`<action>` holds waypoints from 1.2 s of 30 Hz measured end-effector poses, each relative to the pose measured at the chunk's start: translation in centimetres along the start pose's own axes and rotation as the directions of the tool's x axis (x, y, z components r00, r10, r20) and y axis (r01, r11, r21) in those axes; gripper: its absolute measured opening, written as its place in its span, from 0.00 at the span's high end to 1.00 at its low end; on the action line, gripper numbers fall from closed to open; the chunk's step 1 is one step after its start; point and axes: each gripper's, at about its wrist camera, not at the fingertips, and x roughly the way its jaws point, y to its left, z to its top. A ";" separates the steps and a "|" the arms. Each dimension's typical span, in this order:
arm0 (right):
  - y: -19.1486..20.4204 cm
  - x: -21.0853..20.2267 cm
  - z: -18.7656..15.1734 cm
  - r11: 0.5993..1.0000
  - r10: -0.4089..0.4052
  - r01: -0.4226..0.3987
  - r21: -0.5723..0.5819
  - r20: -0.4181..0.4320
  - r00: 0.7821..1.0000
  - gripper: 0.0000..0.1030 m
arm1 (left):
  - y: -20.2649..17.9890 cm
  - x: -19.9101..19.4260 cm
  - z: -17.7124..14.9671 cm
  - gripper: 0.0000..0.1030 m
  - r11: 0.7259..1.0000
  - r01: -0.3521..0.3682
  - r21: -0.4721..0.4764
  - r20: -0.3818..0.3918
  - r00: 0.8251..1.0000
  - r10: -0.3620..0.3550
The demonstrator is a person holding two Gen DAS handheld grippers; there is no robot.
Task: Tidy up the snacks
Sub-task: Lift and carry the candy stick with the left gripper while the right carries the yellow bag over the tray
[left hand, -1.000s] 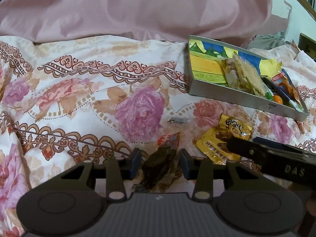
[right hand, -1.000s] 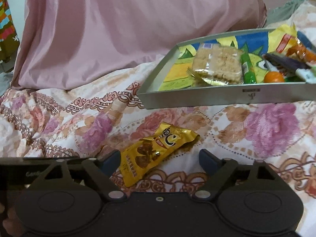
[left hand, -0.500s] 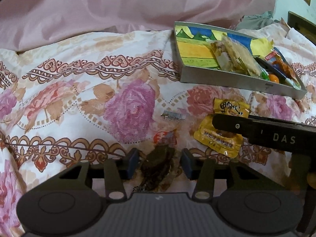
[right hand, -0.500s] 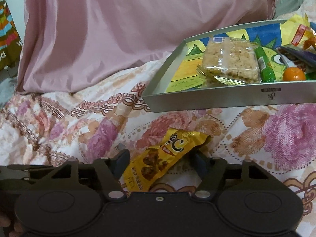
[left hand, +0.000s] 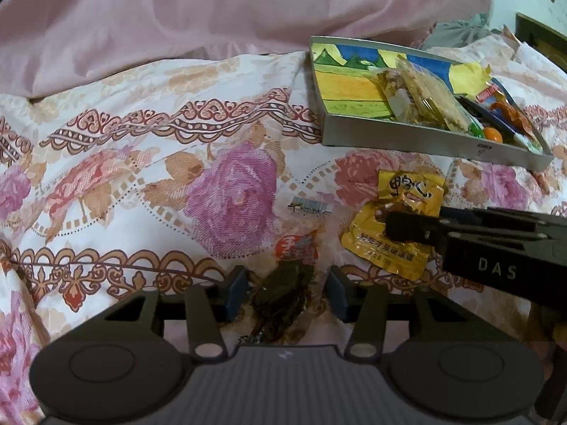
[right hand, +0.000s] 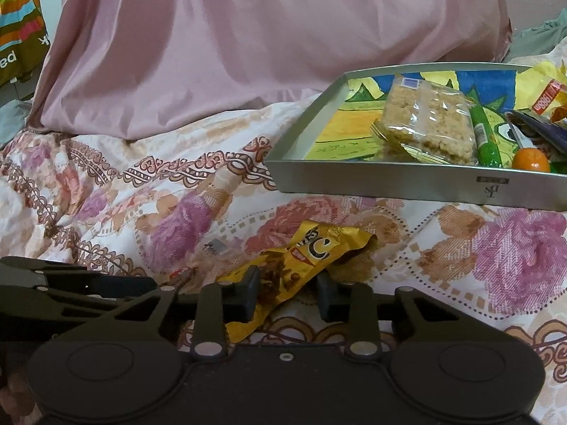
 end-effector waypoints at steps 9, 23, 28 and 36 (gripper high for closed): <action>0.9 -0.9 -0.1 0.999 -0.001 0.000 -0.036 -0.013 1.000 0.76 | -1.6 -0.8 0.5 0.55 0.999 -0.041 0.029 -0.059 0.997 0.042; 2.0 -8.0 -2.6 0.976 -0.119 0.090 -0.200 -0.139 0.983 0.77 | -4.8 -3.5 -0.4 0.57 1.000 -0.017 -0.002 -0.133 0.991 0.017; 2.2 -10.1 -3.3 0.965 -0.145 0.103 -0.241 -0.163 0.976 0.77 | -5.9 -4.2 -2.2 0.57 1.000 -0.009 0.012 -0.147 0.989 0.011; 1.5 -9.7 -3.6 0.987 -0.110 0.083 -0.139 -0.199 0.974 0.76 | -6.9 -4.9 -3.1 0.57 0.999 -0.030 -0.013 -0.132 0.991 0.028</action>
